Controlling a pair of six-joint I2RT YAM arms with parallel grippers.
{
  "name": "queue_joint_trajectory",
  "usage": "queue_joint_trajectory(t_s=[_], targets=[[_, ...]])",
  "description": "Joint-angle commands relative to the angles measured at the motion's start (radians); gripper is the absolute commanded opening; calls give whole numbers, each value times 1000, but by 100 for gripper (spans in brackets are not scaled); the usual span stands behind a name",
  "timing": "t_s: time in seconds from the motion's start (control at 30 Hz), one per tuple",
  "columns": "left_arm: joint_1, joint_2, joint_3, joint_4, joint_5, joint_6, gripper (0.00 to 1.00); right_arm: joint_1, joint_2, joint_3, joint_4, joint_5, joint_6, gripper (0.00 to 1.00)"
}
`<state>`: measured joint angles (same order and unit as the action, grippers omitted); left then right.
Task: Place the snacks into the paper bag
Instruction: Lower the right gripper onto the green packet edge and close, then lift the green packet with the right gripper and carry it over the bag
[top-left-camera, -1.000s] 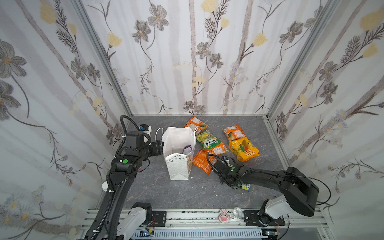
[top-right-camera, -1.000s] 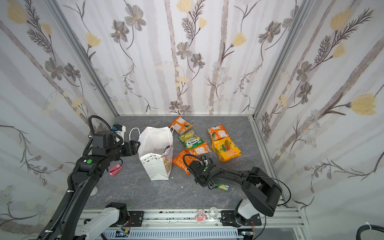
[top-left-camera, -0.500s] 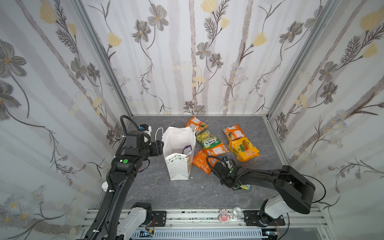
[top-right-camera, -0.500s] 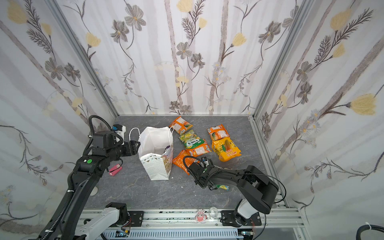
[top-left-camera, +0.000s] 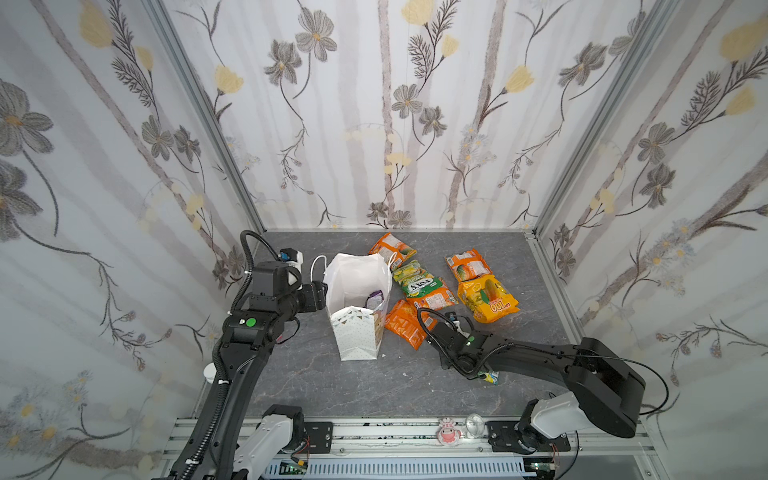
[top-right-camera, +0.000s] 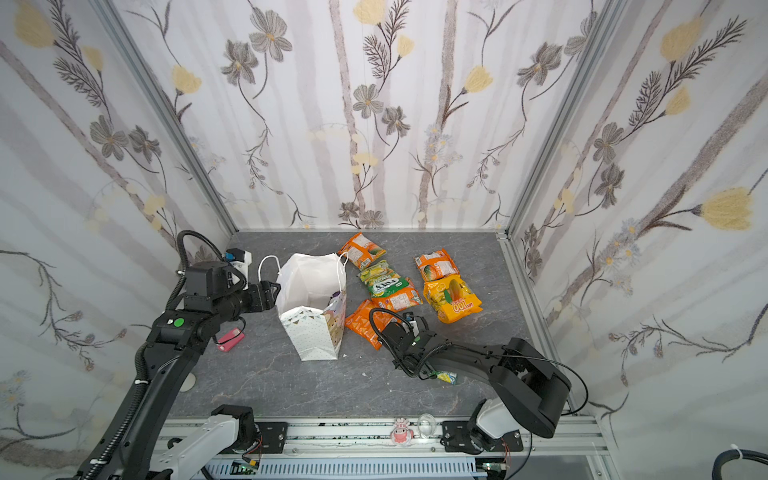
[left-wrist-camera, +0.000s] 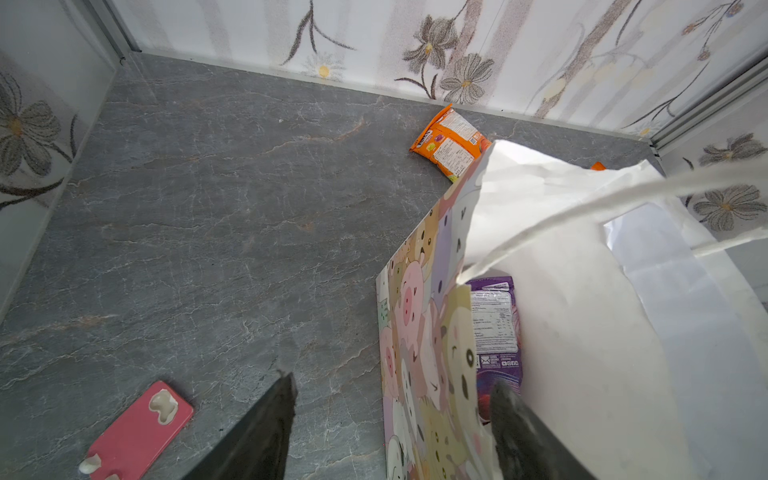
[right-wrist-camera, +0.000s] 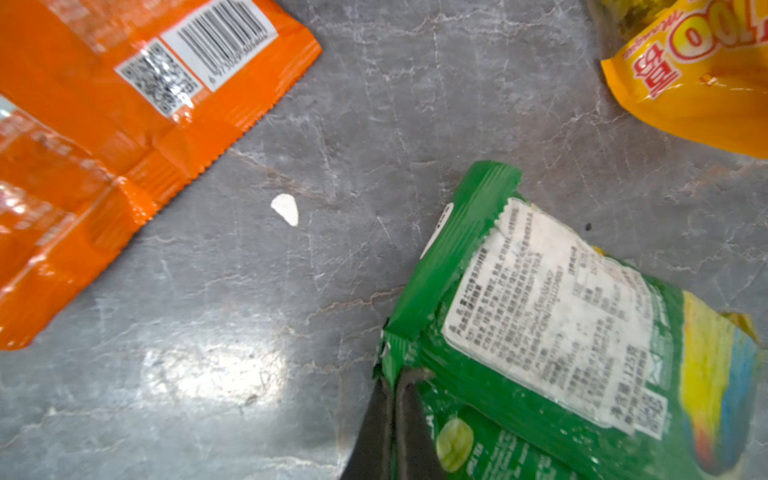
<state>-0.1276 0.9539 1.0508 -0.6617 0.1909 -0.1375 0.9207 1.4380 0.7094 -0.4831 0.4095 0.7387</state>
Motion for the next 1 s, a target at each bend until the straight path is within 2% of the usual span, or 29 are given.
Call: queue_joint_trajectory(t_s=[0.0, 0.33, 0.8, 0.97], targets=[[0, 1, 10, 15, 0, 6, 74, -8, -72, -19, 1, -13, -9, 0], [0, -3, 11, 15, 4, 6, 74, -62, -331, -132, 115, -92, -41, 0], [-1, -4, 16, 15, 5, 6, 75, -71, -536, -187, 234, -174, -89, 0], [0, -1, 19, 18, 11, 8, 74, -72, -656, -233, 303, -206, -92, 0]])
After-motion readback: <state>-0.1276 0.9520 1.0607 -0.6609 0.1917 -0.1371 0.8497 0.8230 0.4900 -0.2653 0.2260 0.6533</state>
